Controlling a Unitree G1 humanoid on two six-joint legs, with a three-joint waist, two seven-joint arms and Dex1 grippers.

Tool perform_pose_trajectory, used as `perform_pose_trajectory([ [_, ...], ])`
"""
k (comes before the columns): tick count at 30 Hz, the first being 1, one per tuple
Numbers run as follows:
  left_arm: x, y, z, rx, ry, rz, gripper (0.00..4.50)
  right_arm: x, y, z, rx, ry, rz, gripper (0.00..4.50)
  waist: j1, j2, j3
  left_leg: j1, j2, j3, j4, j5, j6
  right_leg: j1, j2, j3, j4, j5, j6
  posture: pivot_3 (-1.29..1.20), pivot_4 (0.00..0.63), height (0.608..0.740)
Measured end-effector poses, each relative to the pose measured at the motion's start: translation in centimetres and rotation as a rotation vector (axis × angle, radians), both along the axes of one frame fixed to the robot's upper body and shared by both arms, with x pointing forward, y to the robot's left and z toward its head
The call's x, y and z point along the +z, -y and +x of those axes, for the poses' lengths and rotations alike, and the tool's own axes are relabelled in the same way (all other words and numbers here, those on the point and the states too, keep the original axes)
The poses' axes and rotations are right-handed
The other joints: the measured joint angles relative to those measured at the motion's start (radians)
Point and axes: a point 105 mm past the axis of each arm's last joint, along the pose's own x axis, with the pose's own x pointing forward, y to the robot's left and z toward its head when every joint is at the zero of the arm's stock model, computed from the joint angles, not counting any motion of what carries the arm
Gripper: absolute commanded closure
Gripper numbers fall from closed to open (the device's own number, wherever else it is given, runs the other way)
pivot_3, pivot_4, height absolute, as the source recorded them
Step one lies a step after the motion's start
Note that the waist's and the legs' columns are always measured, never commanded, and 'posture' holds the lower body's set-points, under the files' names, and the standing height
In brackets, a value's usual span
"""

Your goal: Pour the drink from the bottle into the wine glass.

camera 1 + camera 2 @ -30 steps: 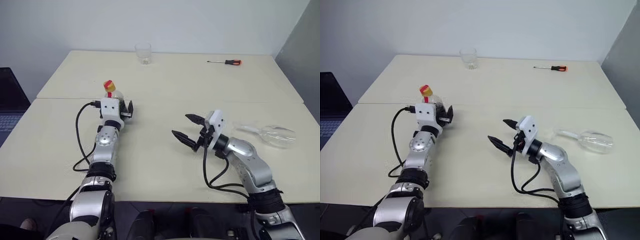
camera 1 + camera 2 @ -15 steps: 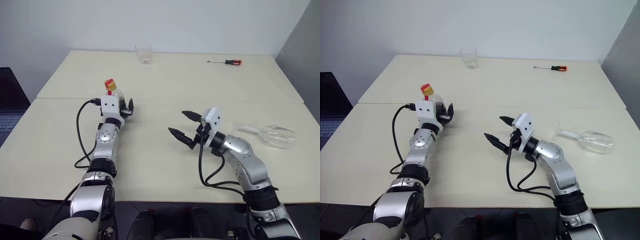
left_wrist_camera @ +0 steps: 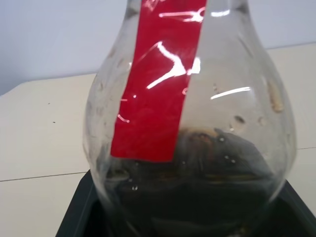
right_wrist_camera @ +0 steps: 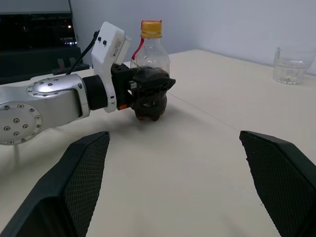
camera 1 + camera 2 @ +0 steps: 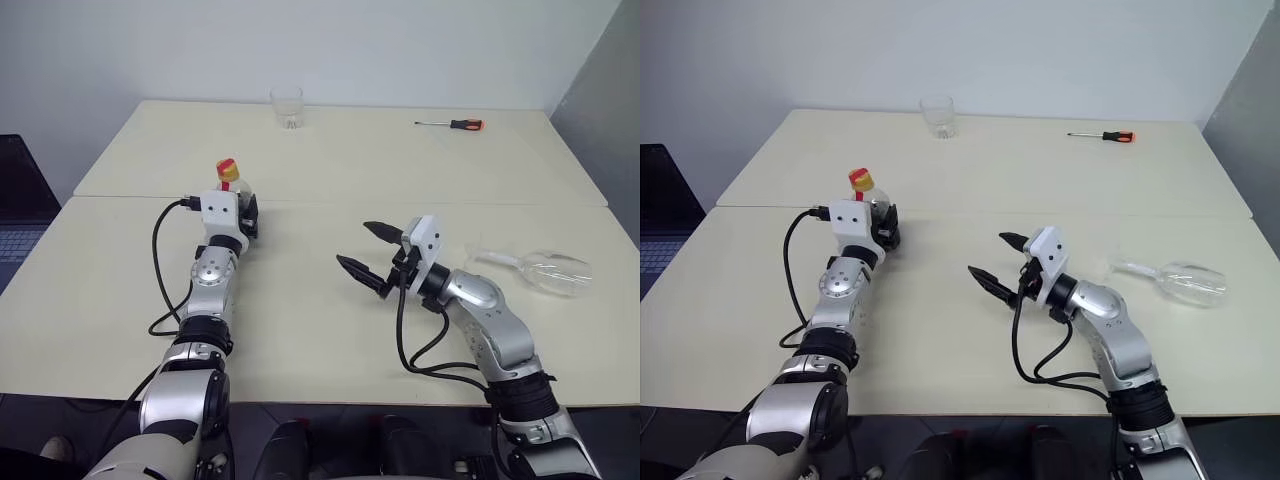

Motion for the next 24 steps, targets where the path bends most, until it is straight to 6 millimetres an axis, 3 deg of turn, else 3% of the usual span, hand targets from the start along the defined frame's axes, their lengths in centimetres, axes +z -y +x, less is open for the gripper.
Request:
perform_pose_trajectory([
  [4,0.1,1.5,0.1,-0.117,-0.022,0.011,2.32,1.2,-0.8,0.6,-0.032,0.004,0.034,0.00,0.000,0.000,0.000,0.000,0.000,0.000,0.000,0.000,0.000,0.000,0.000,0.000,0.000,0.000,0.000,0.00,0.150,0.740],
  [17,1.7,10.1,-1.9,-0.659,-0.049,0.107,2.32,6.2,-3.1,2.0,-0.026,0.065,0.052,0.00,-0.004,0.000,0.000,-0.002,0.000,0.000,0.000,0.001,-0.002,-0.002,0.000,0.000,0.000,0.000,0.000,0.00,0.150,0.740],
  [24,1.9,12.3,-3.1,-0.790,-0.051,0.113,2.32,6.3,-3.5,3.1,-0.031,0.041,0.039,0.00,-0.005,0.000,0.000,-0.002,0.000,0.000,0.000,0.001,-0.001,-0.002,0.000,0.001,0.000,0.000,0.000,0.00,0.150,0.740],
])
